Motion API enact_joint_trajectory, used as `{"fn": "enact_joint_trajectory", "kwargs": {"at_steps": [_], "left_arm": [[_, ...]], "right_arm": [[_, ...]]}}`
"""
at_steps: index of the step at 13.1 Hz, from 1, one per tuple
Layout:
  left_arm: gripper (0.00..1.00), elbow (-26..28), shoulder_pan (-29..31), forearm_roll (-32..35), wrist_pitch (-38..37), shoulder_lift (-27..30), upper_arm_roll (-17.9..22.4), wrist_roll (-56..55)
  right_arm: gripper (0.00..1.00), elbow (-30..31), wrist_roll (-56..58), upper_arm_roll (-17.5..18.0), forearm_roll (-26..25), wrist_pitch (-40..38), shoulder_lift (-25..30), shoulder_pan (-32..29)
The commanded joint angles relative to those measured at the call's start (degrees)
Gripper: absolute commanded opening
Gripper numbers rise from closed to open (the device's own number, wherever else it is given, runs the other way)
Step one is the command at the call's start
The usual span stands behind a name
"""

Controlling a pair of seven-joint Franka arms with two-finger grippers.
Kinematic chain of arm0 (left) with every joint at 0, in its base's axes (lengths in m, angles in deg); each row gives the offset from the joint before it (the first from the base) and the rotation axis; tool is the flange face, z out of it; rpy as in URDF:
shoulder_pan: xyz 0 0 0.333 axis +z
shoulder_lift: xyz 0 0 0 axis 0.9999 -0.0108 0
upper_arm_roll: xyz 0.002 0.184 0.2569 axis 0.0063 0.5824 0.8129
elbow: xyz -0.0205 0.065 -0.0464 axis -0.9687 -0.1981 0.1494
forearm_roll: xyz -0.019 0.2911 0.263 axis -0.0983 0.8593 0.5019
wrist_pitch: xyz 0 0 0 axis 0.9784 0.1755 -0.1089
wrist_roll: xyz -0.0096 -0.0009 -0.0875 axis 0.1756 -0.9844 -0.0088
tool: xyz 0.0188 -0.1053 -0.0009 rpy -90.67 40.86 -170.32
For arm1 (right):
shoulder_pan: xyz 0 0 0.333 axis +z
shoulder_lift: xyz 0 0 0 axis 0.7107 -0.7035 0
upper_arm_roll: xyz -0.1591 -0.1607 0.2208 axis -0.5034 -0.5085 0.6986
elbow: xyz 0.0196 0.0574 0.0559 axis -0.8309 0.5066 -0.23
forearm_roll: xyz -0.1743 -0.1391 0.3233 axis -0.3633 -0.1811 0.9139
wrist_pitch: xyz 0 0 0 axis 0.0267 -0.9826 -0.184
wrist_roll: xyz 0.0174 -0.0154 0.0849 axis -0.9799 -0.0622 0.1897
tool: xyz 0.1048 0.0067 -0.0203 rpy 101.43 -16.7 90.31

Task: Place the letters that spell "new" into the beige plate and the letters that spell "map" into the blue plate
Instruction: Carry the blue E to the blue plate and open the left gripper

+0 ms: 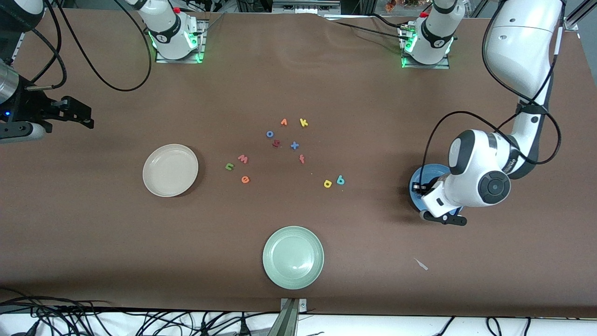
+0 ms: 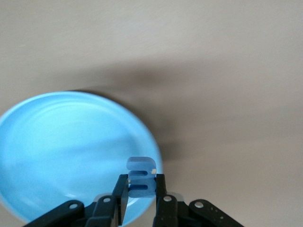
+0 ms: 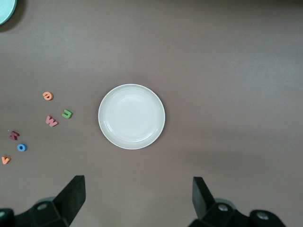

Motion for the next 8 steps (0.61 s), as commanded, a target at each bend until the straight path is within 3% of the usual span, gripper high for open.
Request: {"fn": "enact_joint_trajectory", "kwargs": {"at_steps": [1,5,6,7,8], "left_arm": [[0.11,1.0,2.7,4.1,-2.0,0.0,-0.2,5.7],[0.18,1.8,4.8,5.8,-1.8,-2.8,-0.2,8.0],[0.36,1.7,4.8,5.8,-1.8,-2.8,-0.2,8.0],[0.76,1.5,4.6,5.8,-1.8,-2.8,-0.3,7.4],[1.0,0.6,4.0,5.9,-2.2,-2.5,-0.3,7.7]], "right_arm": [[1.0,-1.0,-0.4,0.3,-0.4,-0.8,-0.3,-0.3],[1.0,-1.0,-0.6,0.3,-0.3,-0.7,-0.2,-0.3],[1.0,-1.0,-0.6,0.3,-0.3,-0.7,-0.3,-0.3],[1.0,-1.0,-0.6,0.3,-0.3,-0.7,-0.3,-0.3],[1.0,-1.0,-0.6,0.3,-0.3,-0.7,-0.3,-0.3]]}}
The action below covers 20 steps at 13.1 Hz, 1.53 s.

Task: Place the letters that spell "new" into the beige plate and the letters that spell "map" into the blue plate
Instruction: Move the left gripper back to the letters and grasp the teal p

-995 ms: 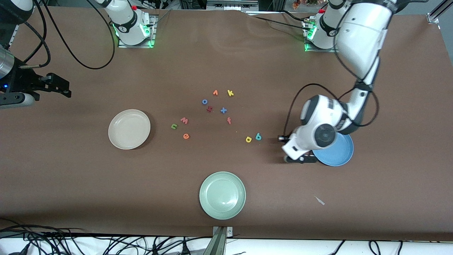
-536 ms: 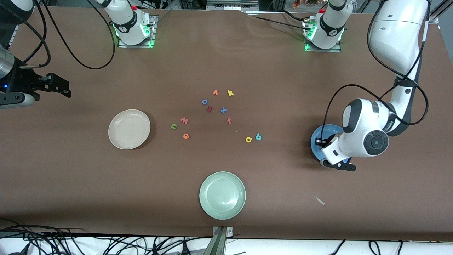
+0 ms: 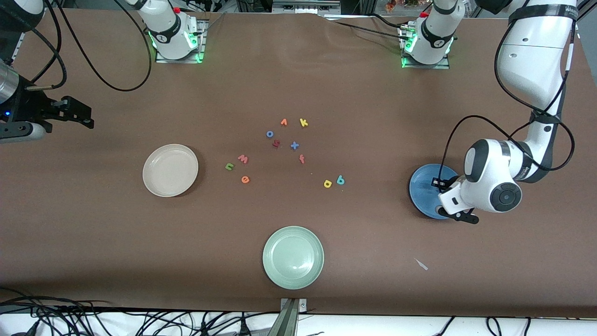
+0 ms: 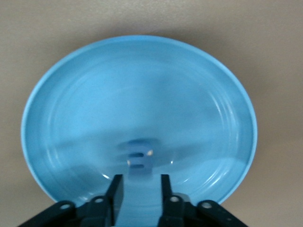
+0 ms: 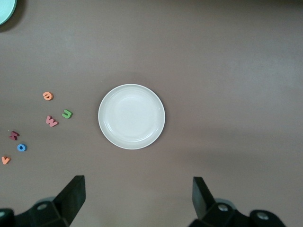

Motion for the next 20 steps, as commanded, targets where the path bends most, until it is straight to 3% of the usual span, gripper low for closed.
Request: {"fn": "enact_joint_trajectory", "kwargs": {"at_steps": [1,6,9,13,18,20], "left_arm": [[1.0,-2.3,-1.3,2.9,-1.1,0.8,-0.4,0.3],[1.0,-6.5,-3.7,1.1,-2.4,1.5,-2.1,-3.1],[1.0,-6.7,-8.4,-3.2,-1.7,0.6,-2.6,-17.1],[1.0,-10.7,-17.4,-5.7,6.7,-3.7,-2.7,-28.0],[0.93,-7.2,-23.7,-4.9,17.8,-4.6,-2.6,-29.0],[0.93,-6.2,-25.1,-4.8,18.4,-4.7,-2.5,-28.8]], "right_arm": [[1.0,-1.0,-0.6,0.3,-0.3,-0.8,-0.3,-0.3],[1.0,-1.0,-0.6,0.3,-0.2,-0.7,-0.3,-0.3],[1.0,-1.1,-1.0,0.4,0.0,-0.6,-0.2,-0.1],[1.0,-1.0,-0.9,0.4,-0.2,-0.2,-0.3,-0.1],[1.0,-1.2,-0.9,0.3,0.1,0.1,-0.8,-1.0],[1.0,-1.4,-1.0,0.3,0.0,0.9,-0.8,-1.0]]}}
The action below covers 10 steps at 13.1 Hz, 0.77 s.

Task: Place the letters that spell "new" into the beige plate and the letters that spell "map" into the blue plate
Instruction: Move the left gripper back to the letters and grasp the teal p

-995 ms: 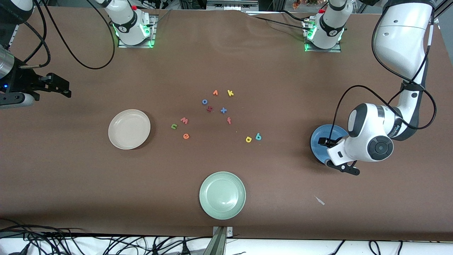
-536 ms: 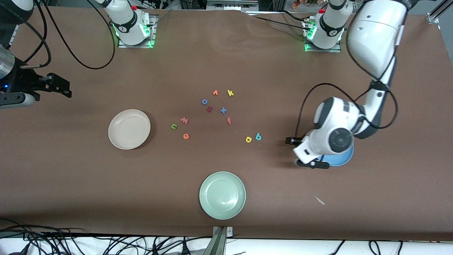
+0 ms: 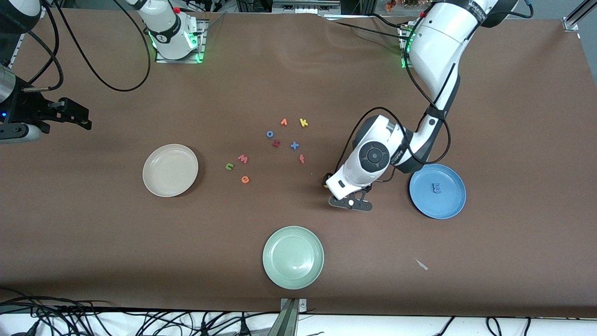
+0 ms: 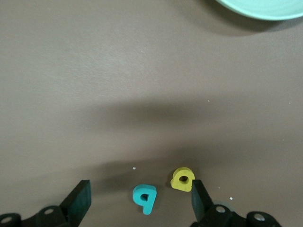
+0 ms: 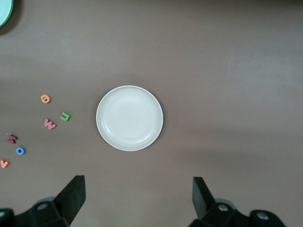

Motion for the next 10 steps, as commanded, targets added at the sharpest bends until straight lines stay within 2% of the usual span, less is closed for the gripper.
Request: {"fn": "enact_joint_trajectory", "kwargs": {"at_steps": [1,6,7,9,10], "left_arm": [[0.92,2.3,-1.3,-0.1,1.2,0.2,0.8,0.3],[0.89,5.7,-1.9,4.0,1.2,0.0,0.8,0.3],[0.85,5.7,-2.0,4.0,1.2,0.0,0.7,0.2],[0.68,5.6,-2.1,4.1,1.5,-0.3,0.8,0.3],[0.68,5.6,-2.1,4.1,2.9,-0.9,0.8,0.3]], "right_arm": [[1.0,-2.0,-0.8,0.3,0.0,0.0,-0.3,-0.4],[1.0,-1.9,0.6,0.4,0.1,0.0,-1.2,-0.4],[1.0,-1.8,0.9,0.6,0.3,-0.4,-1.3,-0.1],[1.0,-1.6,0.9,1.0,0.3,-0.2,-2.9,1.7],[1.0,-1.6,0.5,1.0,0.4,0.0,-3.6,2.6]]}}
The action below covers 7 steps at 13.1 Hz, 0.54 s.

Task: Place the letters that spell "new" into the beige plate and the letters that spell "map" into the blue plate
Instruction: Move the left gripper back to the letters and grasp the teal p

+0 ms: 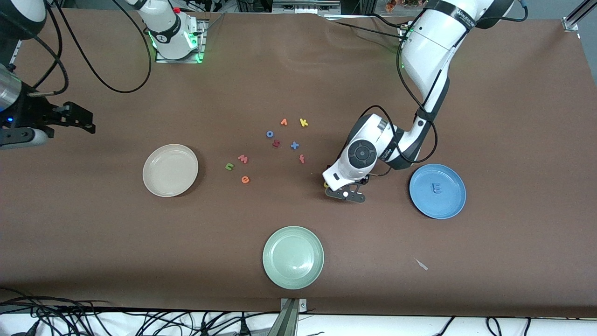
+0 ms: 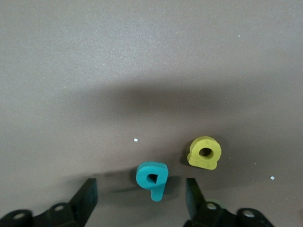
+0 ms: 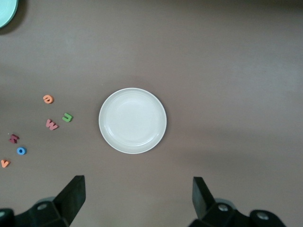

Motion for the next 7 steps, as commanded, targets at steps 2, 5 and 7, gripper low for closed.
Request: {"fn": "enact_joint_trajectory", "kwargs": {"at_steps": [2,5,7], "left_arm": [[0.51,0.2,-0.4,1.2,2.7,-0.4,0.7,0.6],[0.15,-0.1,-0.3,1.2,2.8,-0.4,0.7,0.4],[0.13,0.2,-0.2,1.2,2.1,0.1,0.7,0.5]], "right_arm": [[1.0,-1.1,-0.5,0.2,0.3,0.1,-3.6,3.5],[1.0,-1.0,-2.8,0.2,3.0,3.2,-7.4,6.7],[1.0,-0.4,-5.5,0.2,3.1,5.9,-9.8,9.5]]}}
